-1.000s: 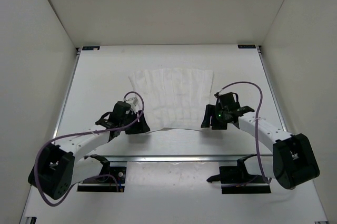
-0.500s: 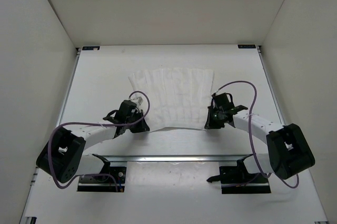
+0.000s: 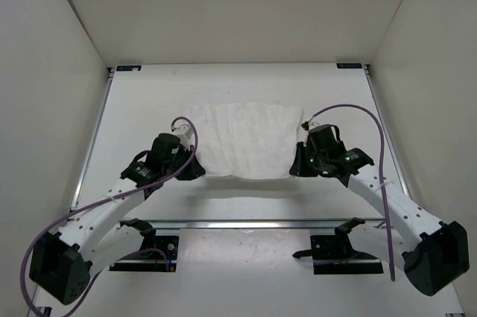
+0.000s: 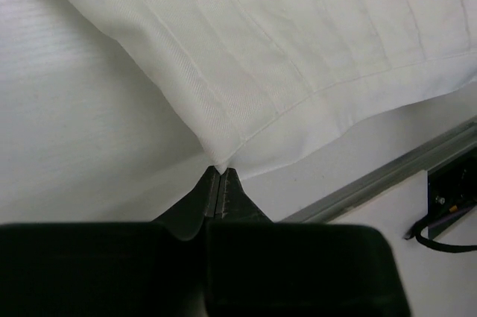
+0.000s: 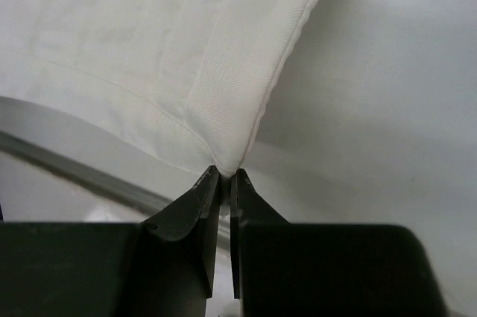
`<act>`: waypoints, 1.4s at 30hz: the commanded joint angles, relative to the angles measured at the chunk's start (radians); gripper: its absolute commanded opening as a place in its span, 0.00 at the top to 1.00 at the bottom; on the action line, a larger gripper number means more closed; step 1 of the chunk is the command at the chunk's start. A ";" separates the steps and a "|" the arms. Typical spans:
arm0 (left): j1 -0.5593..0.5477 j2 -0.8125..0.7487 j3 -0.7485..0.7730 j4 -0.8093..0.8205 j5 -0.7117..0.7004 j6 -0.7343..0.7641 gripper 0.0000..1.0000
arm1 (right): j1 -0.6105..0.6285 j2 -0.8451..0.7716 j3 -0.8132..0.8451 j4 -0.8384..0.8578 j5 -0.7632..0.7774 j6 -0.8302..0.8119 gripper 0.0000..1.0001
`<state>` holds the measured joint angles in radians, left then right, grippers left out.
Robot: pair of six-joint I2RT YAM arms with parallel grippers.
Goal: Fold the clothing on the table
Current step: Fold the skirt
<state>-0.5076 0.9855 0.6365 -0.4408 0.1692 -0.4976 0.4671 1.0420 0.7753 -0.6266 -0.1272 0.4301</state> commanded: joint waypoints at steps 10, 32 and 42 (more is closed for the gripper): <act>0.030 -0.436 -0.150 -0.312 0.087 -0.090 1.00 | 0.023 -0.401 -0.091 -0.384 -0.162 0.056 1.00; 0.366 0.355 0.195 0.312 0.248 -0.125 1.00 | -0.386 0.306 0.222 0.232 -0.491 0.081 1.00; 0.343 0.460 0.397 0.272 0.268 -0.076 1.00 | -0.358 0.371 0.410 0.111 -0.362 0.006 1.00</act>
<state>-0.1616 1.5349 0.9745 -0.1673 0.4725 -0.6086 0.1093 1.5063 1.1152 -0.4713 -0.5812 0.4839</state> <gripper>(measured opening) 0.027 0.052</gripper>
